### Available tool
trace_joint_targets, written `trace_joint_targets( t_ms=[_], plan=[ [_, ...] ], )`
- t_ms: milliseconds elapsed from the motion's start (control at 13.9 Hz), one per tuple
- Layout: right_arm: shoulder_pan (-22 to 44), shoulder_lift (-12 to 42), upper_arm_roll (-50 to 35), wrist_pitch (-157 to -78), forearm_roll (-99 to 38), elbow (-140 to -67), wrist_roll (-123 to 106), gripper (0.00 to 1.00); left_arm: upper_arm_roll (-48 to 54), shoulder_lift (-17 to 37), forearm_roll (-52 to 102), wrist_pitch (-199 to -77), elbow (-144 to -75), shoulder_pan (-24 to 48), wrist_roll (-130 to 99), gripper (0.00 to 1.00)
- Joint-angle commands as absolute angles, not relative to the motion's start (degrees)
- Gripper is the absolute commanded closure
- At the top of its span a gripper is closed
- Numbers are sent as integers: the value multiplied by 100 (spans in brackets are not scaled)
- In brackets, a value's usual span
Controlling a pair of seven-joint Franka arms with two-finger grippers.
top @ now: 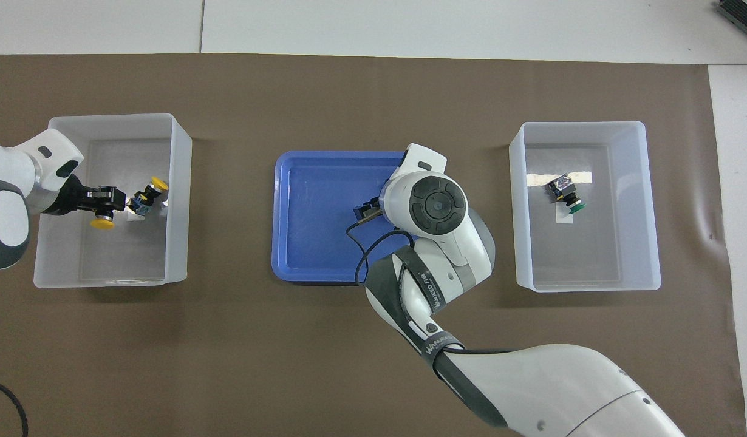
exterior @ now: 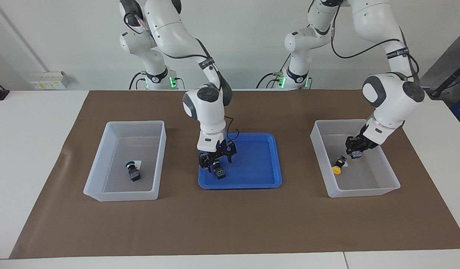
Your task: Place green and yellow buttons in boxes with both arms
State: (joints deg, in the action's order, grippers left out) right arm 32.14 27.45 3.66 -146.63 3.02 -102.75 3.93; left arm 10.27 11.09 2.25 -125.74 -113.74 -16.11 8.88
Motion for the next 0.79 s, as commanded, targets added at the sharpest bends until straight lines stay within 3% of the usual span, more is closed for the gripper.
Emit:
trace_joint_targets(
  t_ms=[0,72,360,505,721],
  plan=[
    [3155,2892,334,-14933,413,-10275,247,0,1046,993,255,-12140,-11129,-1617,984,21],
    [3155,2909,334,-14933,413,-10283,176,12,1046,1002,255,-11903,-10936,-1600,984,21],
    [3182,2944,325,-14854,343,-10257,220,100,1116,932,255,-10603,-10022,-1451,923,18],
    [3156,2901,334,-14591,299,-10108,264,100,1116,862,255,-10083,-9608,-1249,905,11],
    [2919,2437,343,-13267,299,-9660,238,100,1125,432,255,-9862,-9598,-1046,862,2]
  ],
)
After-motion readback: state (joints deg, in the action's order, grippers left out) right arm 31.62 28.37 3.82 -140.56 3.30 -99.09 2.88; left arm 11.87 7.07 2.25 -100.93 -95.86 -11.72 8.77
